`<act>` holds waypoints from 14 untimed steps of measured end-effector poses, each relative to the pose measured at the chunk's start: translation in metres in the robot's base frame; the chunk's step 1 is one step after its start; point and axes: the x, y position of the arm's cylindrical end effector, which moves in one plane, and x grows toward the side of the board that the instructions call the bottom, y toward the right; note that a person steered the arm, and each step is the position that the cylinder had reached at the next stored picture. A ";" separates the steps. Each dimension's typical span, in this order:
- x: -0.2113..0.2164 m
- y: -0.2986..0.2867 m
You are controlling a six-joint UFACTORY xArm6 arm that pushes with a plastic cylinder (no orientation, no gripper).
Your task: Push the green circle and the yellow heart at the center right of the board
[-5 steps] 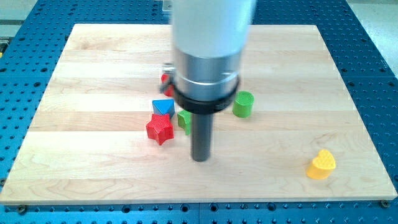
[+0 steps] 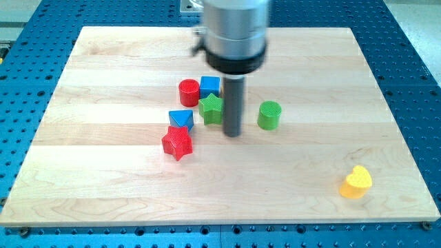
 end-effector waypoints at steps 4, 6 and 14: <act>-0.032 0.128; 0.087 0.214; 0.142 0.120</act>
